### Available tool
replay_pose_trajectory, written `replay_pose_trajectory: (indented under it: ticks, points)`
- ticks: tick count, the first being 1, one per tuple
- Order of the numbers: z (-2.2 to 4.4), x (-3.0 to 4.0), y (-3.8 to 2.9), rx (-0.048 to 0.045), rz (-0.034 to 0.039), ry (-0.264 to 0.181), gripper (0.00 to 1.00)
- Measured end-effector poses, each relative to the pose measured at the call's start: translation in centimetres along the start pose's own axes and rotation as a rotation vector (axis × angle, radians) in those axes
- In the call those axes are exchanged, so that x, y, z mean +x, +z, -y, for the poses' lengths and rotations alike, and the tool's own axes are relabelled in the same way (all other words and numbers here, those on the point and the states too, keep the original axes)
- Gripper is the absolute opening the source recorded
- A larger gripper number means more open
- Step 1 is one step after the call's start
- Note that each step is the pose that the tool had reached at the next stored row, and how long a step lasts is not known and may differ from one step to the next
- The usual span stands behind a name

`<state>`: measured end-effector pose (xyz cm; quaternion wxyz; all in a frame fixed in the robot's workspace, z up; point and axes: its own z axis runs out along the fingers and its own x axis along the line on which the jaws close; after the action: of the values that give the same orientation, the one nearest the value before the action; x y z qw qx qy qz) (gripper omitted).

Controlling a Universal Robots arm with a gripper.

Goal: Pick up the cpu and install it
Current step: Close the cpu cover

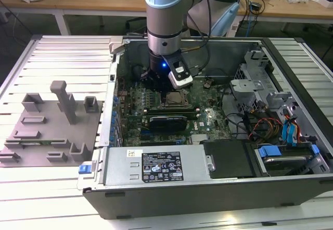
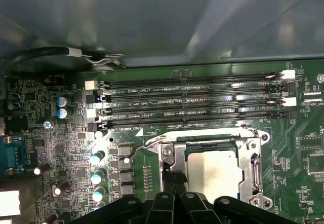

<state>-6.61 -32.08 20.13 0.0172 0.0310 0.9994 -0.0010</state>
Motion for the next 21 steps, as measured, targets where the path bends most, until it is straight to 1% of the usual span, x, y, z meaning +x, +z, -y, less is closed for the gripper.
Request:
replay_pose_trajectory:
  ticks: [4,7,8,10,11,13,15,17,18,20,21]
  points:
    - [0.0,0.0,-0.01,-0.0003,0.0002,0.0,0.11]
    - [-0.03,-0.02,-0.31,-0.0019,0.0008,0.0,0.11]
    - [-0.01,-0.02,-0.71,-0.0005,0.0003,0.0,0.11]
    - [0.0,-0.04,-1.04,-0.0003,0.0002,0.0,0.11]
    - [0.0,-0.05,-1.39,-0.0003,0.0002,0.0,0.11]
    - [0.0,-0.06,-1.82,-0.0002,0.0002,0.0,0.11]
    - [0.0,-0.09,-2.43,-0.0003,0.0002,0.0,0.11]
    - [0.0,-0.1,-2.7,-0.0004,0.0003,0.0,0.11]
    - [-0.01,-0.22,-2.7,-0.0003,0.0002,0.0,0.11]
    - [-0.07,-1.15,-2.68,-0.0002,0.0001,0.0,0.11]
    - [-0.09,-1.51,-2.66,-0.0002,0.0,0.0,0.11]
